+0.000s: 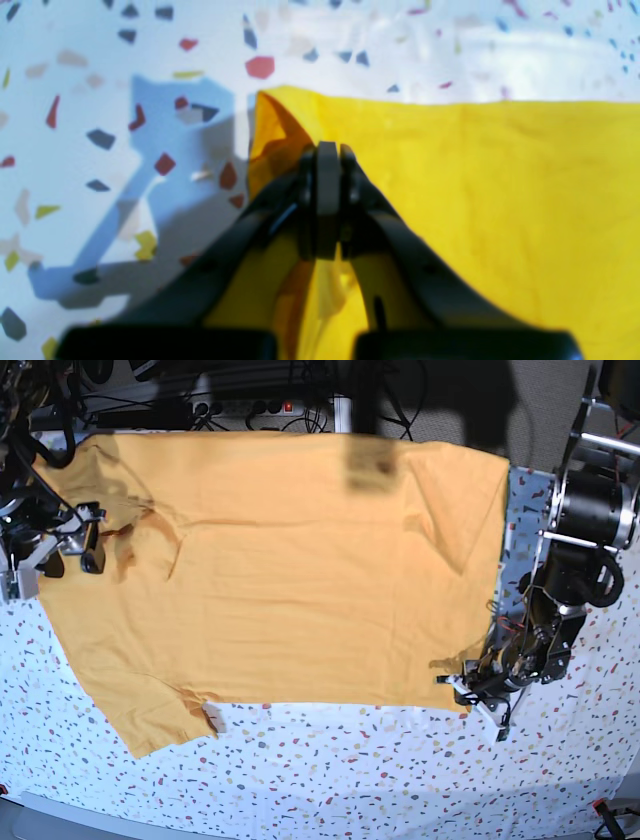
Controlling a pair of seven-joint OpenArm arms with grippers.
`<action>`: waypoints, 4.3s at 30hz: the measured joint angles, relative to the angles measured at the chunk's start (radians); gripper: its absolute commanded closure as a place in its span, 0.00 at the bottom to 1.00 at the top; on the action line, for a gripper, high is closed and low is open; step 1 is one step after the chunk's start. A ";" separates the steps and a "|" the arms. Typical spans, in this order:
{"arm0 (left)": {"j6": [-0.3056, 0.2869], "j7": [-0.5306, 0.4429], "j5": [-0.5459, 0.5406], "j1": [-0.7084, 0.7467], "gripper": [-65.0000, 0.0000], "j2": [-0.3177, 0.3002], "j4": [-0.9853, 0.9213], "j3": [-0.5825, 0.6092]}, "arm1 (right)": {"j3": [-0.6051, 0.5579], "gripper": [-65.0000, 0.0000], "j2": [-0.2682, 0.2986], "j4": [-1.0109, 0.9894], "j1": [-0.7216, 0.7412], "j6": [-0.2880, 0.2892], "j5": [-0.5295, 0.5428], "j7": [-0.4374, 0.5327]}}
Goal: Fold the T-shirt properly
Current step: 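Move the right gripper to the opposite side edge and grasp it, then hold both shirt edges and adjust the grips along the hem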
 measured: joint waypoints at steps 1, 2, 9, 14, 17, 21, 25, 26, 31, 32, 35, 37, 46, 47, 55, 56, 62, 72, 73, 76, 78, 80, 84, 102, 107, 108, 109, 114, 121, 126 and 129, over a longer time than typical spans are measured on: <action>0.000 -0.002 0.000 0.000 1.00 0.000 0.000 0.000 | 0.000 0.42 0.000 -0.006 0.029 0.000 -0.020 0.012; 0.000 0.000 0.000 0.000 1.00 0.000 0.000 0.000 | 0.000 0.42 0.000 -0.026 0.059 0.000 -0.041 0.033; -0.005 0.004 0.080 0.001 1.00 -0.001 0.000 0.000 | -0.001 0.42 0.022 -0.351 0.259 0.002 -0.095 0.024; 0.000 0.003 0.082 0.000 1.00 -0.002 0.000 0.000 | -0.022 0.42 0.084 -0.592 0.423 0.002 -0.094 0.019; -0.004 0.005 0.082 0.000 1.00 0.000 0.000 0.000 | -0.085 0.42 0.132 -0.740 0.537 0.000 -0.099 0.023; -0.003 0.000 0.082 0.000 1.00 0.000 0.001 0.000 | -0.269 0.42 0.175 -0.983 0.726 0.002 -0.135 0.041; -0.003 0.001 0.083 0.000 1.00 0.000 0.001 0.000 | -0.482 0.42 0.166 -1.230 0.908 0.011 -0.259 0.126; -0.003 0.000 0.082 0.000 1.00 0.000 0.001 0.000 | -0.531 0.42 0.163 -1.280 0.943 0.013 -0.302 0.160; -0.002 0.013 0.081 0.000 1.00 0.000 0.001 0.000 | -0.669 0.42 0.146 -1.460 1.066 -0.082 -0.403 0.302; -0.003 0.019 0.084 0.000 1.00 0.000 0.001 0.000 | -0.673 0.42 0.147 -1.489 1.080 -0.107 -0.399 0.322; 0.000 0.027 0.082 0.000 1.00 0.000 0.001 0.000 | -0.671 0.42 0.151 -1.557 1.093 -0.133 -0.403 0.360; -0.001 0.027 0.082 0.000 1.00 0.000 0.001 0.000 | -0.671 0.42 0.152 -1.598 1.088 -0.136 -0.403 0.385; -0.001 0.033 0.082 0.001 1.00 0.000 0.001 0.000 | -0.671 0.42 0.127 -1.661 1.022 -0.139 -0.403 0.485; 0.000 0.037 0.082 0.001 1.00 0.000 0.001 0.000 | -0.668 0.42 0.123 -1.661 1.003 -0.143 -0.386 0.510; 0.000 0.037 0.078 0.000 1.00 0.000 0.001 0.000 | -0.668 0.63 0.100 -1.654 0.980 -0.144 -0.384 0.521; 0.000 0.037 0.078 0.000 1.00 0.000 0.001 0.000 | -0.668 0.70 0.097 -1.653 0.980 -0.143 -0.384 0.524; -0.001 0.035 0.079 0.000 1.00 -0.001 0.001 0.000 | -0.668 1.00 0.097 -1.601 0.978 -0.144 -0.401 0.478; 0.000 0.018 0.079 0.000 1.00 0.000 0.001 0.000 | -0.669 1.00 0.104 -1.460 0.967 -0.144 -0.403 0.371; -0.001 0.019 0.079 0.000 1.00 0.000 0.001 0.000 | -0.669 1.00 0.109 -1.456 0.968 -0.144 -0.403 0.358; 0.000 0.019 0.079 0.000 1.00 0.000 0.001 0.000 | -0.669 1.00 0.121 -1.453 0.967 -0.144 -0.403 0.350; -0.001 0.018 0.079 0.000 1.00 0.000 0.001 0.000 | -0.669 0.95 0.129 -1.453 0.966 -0.144 -0.403 0.361; -0.001 0.019 0.079 0.001 1.00 0.000 0.001 0.000 | -0.670 0.68 0.143 -1.453 0.966 -0.143 -0.404 0.410; -0.001 0.018 0.079 0.000 1.00 0.000 0.001 0.000 | -0.670 0.45 0.173 -1.452 0.968 -0.144 -0.404 0.464; -0.001 0.019 0.079 0.000 1.00 0.000 0.001 0.000 | -0.670 0.45 0.174 -1.451 0.916 -0.275 -0.429 0.480; -0.001 0.019 0.079 0.000 1.00 0.000 0.001 0.000 | -0.627 0.45 0.183 -1.452 0.904 -0.286 -0.452 0.472; -0.001 0.020 0.079 0.000 1.00 0.000 0.001 0.000 | -0.597 0.45 0.190 -1.452 0.906 -0.286 -0.447 0.464; -0.001 0.027 0.079 0.000 1.00 0.000 0.001 0.000 | -0.561 0.45 0.199 -1.452 0.908 -0.288 -0.437 0.455; -0.001 0.029 0.079 0.000 1.00 0.000 0.001 0.000 | -0.329 0.50 0.227 -1.451 0.877 -0.238 -0.375 0.431; 0.000 0.029 0.079 0.000 1.00 0.003 0.001 0.000 | -0.160 0.52 0.203 -1.455 0.746 -0.137 -0.375 0.432; -0.001 0.030 0.078 0.000 1.00 0.003 0.001 0.000 | -0.160 0.52 0.204 -1.453 0.734 -0.067 -0.371 0.427; 0.000 0.030 0.074 0.000 1.00 0.005 0.001 0.000 | -0.160 0.52 0.185 -1.452 0.729 -0.038 -0.332 0.428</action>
